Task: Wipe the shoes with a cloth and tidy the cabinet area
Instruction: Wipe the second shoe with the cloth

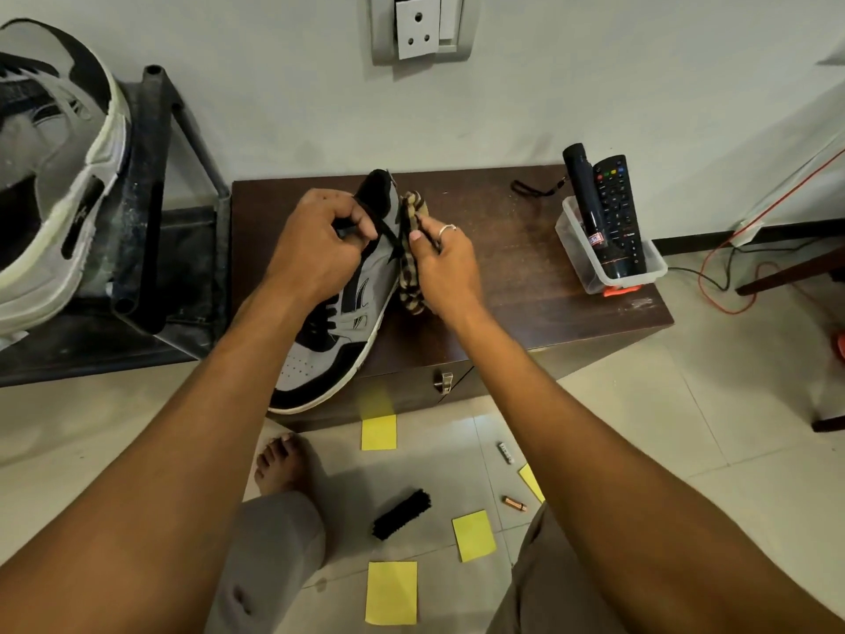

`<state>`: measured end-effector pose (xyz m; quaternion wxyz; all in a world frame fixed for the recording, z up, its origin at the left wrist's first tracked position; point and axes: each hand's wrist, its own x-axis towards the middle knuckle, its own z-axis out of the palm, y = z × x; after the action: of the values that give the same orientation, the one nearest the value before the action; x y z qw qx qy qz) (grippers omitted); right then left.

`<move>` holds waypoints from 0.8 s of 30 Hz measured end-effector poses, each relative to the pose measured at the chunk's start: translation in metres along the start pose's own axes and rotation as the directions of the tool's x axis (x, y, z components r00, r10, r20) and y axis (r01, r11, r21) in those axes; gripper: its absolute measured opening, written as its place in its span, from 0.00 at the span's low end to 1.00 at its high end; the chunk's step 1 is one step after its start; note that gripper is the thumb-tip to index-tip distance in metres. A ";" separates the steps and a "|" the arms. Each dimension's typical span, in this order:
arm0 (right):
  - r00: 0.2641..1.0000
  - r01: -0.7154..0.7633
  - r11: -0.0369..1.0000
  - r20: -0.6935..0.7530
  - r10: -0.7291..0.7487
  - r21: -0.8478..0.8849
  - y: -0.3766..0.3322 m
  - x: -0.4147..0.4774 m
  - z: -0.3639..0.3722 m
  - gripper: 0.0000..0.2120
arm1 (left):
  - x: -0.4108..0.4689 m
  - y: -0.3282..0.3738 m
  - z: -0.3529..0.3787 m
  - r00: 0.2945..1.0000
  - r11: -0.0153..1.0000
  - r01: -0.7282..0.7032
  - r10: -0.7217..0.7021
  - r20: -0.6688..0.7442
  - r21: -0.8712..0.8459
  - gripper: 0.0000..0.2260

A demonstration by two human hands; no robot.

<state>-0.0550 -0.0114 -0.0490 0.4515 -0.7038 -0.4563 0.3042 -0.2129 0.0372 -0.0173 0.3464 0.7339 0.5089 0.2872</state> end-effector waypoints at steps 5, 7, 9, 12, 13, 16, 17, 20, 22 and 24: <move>0.983 0.104 0.989 0.164 -0.086 -0.107 0.019 -0.045 -0.002 0.16 | 0.001 0.004 0.012 0.995 0.991 0.077 -0.083 -0.048 -0.106 0.11; 0.970 0.125 0.986 0.224 -0.098 -0.108 0.022 -0.051 -0.007 0.14 | -0.002 0.006 0.017 0.986 0.993 0.067 -0.081 -0.147 -0.099 0.16; 0.992 0.082 0.996 0.102 -0.077 -0.047 0.019 -0.045 -0.012 0.13 | -0.003 0.004 0.021 0.976 0.998 0.044 -0.052 -0.213 -0.043 0.16; 0.989 0.031 0.998 -0.145 -0.023 0.052 0.008 -0.018 -0.009 0.13 | -0.001 0.002 0.023 0.973 0.996 0.075 -0.081 -0.218 -0.039 0.13; 0.987 0.047 0.998 -0.153 -0.039 0.049 0.003 -0.009 -0.004 0.14 | 0.000 0.002 0.022 0.973 0.995 0.084 -0.094 -0.210 -0.058 0.12; 0.990 0.064 0.995 -0.133 -0.054 0.072 -0.006 -0.003 0.013 0.14 | -0.001 0.001 0.020 0.976 0.992 0.081 -0.099 -0.195 -0.098 0.09; 0.991 0.065 0.995 -0.125 -0.054 0.082 -0.004 -0.008 0.017 0.14 | -0.001 -0.001 0.019 0.975 0.991 0.085 -0.103 -0.196 -0.099 0.08; 0.981 0.194 0.980 -0.033 -0.193 0.045 0.012 -0.036 0.025 0.14 | -0.001 -0.002 0.020 0.976 0.995 0.060 -0.074 -0.204 -0.075 0.12; 0.959 0.282 0.959 0.022 -0.283 0.032 0.018 -0.046 0.026 0.14 | -0.002 -0.001 0.021 0.979 0.996 0.044 -0.058 -0.197 -0.074 0.16; 0.963 0.258 0.962 -0.107 -0.248 0.091 0.014 -0.041 0.026 0.12 | -0.003 -0.001 0.021 0.981 0.995 0.045 -0.061 -0.184 -0.092 0.17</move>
<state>-0.0876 -0.0418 -0.0711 0.5438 -0.6288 -0.5043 0.2336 -0.1979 0.0304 -0.0312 0.3366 0.6741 0.5453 0.3672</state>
